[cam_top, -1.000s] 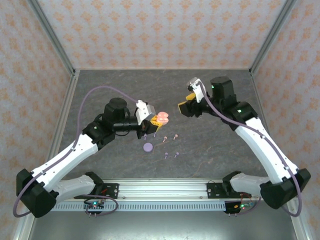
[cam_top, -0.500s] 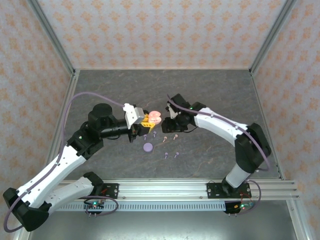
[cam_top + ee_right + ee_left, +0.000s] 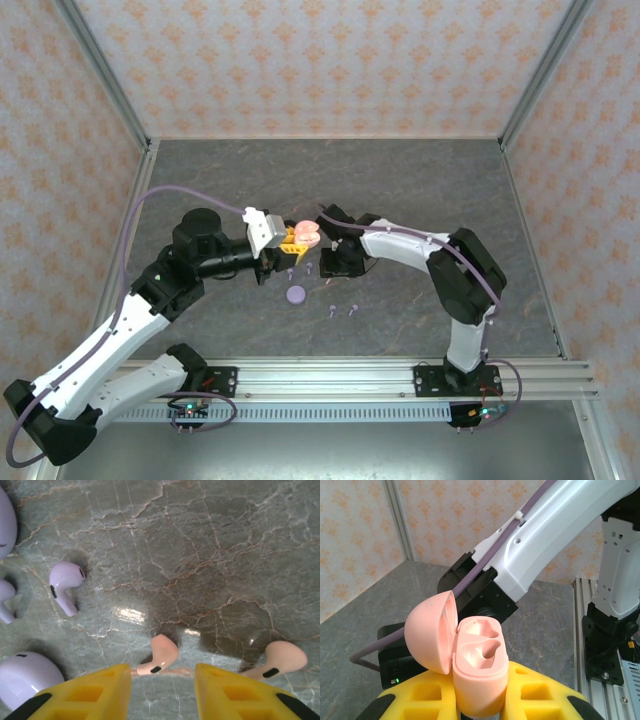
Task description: Insert wireless bluetooth earbuds into charging case
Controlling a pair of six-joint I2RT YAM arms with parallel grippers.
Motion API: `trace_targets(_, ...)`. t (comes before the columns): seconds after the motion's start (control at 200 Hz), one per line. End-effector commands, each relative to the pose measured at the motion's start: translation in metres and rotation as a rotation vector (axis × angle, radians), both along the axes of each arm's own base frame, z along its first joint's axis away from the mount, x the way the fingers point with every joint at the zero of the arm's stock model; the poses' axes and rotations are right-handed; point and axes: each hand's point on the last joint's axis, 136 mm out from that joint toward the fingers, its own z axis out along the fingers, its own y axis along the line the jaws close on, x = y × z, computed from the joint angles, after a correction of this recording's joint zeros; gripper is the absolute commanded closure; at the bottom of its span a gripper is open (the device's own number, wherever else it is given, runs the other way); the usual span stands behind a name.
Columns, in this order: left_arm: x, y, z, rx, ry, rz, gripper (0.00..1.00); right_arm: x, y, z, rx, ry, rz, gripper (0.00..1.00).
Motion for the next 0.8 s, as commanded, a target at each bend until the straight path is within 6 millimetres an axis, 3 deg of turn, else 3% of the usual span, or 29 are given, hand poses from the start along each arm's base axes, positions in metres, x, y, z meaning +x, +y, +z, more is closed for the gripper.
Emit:
trace_targets(0.0,-0.003,0.002,-0.003,0.001,0.007,0.009,0.93,0.010,0.007,-0.001,-0.004,-0.029,-0.025,0.64)
trace_targets(0.53,-0.001,0.002,-0.005,0.008,0.014,0.017,0.93,0.006,0.009,-0.016,-0.014,0.006,-0.014,0.80)
trace_targets(0.661,0.000,0.002,-0.005,0.006,0.014,0.017,0.93,0.008,0.006,-0.009,-0.019,-0.027,0.001,0.82)
trace_targets(0.796,0.001,0.001,-0.008,0.005,0.021,0.017,0.93,0.015,0.003,0.012,-0.008,-0.107,0.031,0.82)
